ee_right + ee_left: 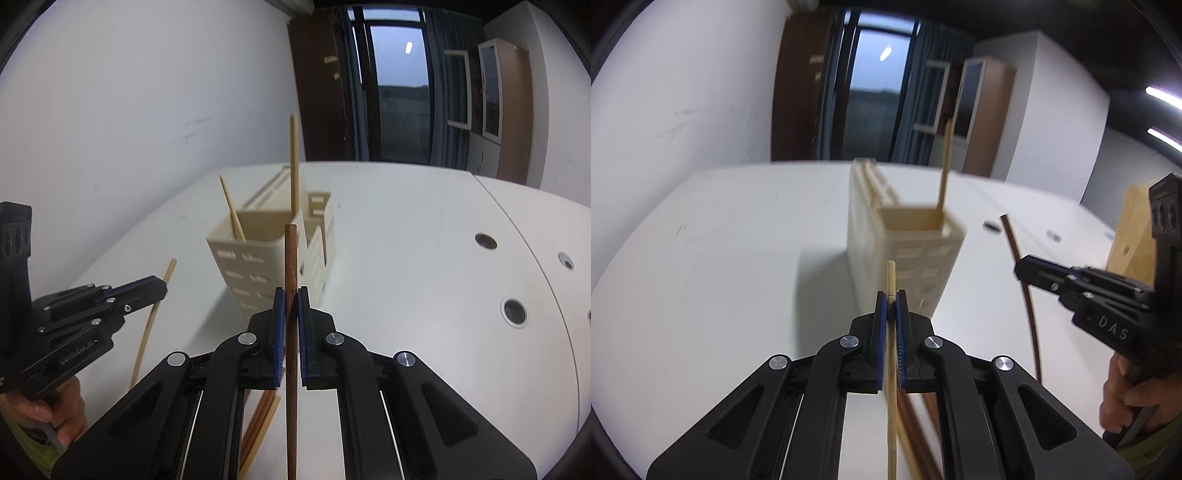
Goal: Organize utensils
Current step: 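Lift both chopsticks over the cream holder with both grippers, then lower both chopsticks into the holder and open both grippers, then move both open grippers back down to the chopsticks beside the holder, then close the left gripper on a light chopstick while the right gripper grasps another light chopstick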
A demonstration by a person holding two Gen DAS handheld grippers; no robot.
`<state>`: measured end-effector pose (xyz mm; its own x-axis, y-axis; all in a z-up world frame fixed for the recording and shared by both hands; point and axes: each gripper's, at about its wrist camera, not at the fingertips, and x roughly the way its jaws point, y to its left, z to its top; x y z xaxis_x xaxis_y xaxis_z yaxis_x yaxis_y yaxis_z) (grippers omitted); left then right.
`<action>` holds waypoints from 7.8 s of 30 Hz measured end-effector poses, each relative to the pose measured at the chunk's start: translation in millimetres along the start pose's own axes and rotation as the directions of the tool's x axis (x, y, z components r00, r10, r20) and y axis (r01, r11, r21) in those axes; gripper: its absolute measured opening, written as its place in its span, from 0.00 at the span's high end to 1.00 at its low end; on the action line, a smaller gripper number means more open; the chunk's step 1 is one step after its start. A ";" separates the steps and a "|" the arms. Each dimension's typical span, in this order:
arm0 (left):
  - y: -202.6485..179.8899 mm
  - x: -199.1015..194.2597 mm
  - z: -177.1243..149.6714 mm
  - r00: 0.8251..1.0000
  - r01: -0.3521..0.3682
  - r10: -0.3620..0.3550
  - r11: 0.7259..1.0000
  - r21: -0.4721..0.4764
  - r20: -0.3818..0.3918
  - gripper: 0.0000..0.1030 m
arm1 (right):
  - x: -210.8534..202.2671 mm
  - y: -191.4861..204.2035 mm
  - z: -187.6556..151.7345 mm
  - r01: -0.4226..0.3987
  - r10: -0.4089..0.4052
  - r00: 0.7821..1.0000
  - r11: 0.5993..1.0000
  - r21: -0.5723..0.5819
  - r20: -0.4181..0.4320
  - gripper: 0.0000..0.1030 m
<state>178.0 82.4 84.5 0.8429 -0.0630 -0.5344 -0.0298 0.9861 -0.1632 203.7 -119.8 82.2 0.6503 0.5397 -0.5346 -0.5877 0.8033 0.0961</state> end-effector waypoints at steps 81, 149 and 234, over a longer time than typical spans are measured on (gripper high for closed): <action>-18.7 10.7 28.7 0.773 0.015 -0.040 0.999 0.045 0.633 0.96 | 17.2 -19.1 65.0 -0.056 0.120 0.849 0.989 -0.139 0.514 0.93; -5.9 -46.6 -30.1 0.940 -0.043 0.045 0.999 -0.014 0.338 0.59 | 0.4 -15.0 -17.8 0.021 -0.014 0.981 0.999 -0.032 0.194 0.54; 8.8 105.0 -93.8 0.893 -0.114 0.157 0.985 0.126 -0.421 0.77 | 62.9 9.6 -115.9 0.041 -0.072 0.822 0.997 -0.068 -0.565 0.89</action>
<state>215.8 70.0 -50.9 0.5220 0.0342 -0.8523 -0.0579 0.9983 0.0045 183.2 -107.3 -47.8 0.3045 0.2434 -0.9209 -0.5922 0.8056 0.0171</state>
